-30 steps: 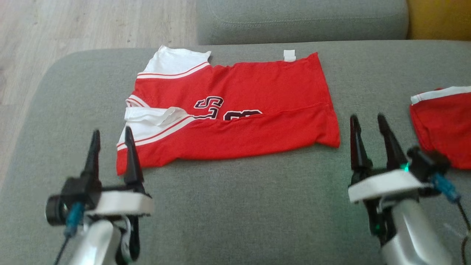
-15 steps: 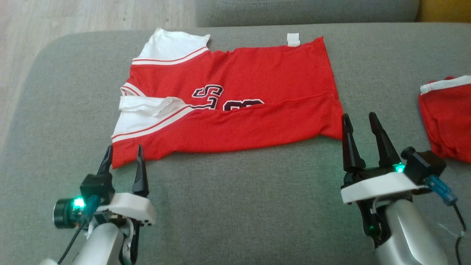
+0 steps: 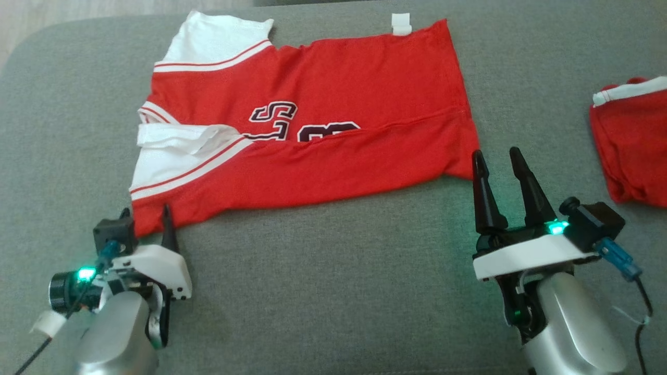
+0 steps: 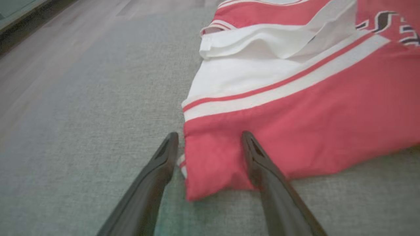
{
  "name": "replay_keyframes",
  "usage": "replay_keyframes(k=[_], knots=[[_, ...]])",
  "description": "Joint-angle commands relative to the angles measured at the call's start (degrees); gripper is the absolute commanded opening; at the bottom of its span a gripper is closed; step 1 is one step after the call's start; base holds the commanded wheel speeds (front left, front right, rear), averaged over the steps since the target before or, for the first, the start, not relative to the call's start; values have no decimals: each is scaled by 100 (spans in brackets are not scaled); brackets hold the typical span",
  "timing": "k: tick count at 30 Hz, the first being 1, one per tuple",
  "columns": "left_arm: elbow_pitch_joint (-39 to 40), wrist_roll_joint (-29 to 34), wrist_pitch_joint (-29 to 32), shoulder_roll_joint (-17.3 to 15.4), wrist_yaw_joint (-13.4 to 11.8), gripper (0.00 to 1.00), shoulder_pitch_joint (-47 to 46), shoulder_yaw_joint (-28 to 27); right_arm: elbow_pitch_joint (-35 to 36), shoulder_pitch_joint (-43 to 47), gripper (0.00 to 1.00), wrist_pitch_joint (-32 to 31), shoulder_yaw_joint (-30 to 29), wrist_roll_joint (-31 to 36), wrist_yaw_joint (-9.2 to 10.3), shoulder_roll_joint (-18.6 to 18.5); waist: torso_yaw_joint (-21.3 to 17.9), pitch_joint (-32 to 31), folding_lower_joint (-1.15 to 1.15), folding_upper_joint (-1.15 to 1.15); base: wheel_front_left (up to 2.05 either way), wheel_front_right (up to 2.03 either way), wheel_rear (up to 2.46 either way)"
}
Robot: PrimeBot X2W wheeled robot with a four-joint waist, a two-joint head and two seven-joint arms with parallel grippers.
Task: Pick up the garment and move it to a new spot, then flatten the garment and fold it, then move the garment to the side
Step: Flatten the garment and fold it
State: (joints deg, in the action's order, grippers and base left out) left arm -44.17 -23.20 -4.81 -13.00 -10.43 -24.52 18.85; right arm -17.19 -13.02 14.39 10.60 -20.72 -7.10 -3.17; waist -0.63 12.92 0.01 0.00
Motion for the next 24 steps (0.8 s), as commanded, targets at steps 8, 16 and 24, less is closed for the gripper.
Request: replay_keyframes(k=[8,16,24], knots=[[-518,-81,674,-200,320,100,-332,47,284,-214,100,61,176,-135,-39,29,-93,76,-1,0,0,0,0],[-180,39,-153,-224,386,0,-551,108,-273,-341,100,-142,-18,145,-39,29,37,-24,-1,0,0,0,0],[587,326,-909,-248,465,0,-769,257,-1254,-838,100,-965,-460,249,-39,29,173,-109,-1,0,0,0,0]])
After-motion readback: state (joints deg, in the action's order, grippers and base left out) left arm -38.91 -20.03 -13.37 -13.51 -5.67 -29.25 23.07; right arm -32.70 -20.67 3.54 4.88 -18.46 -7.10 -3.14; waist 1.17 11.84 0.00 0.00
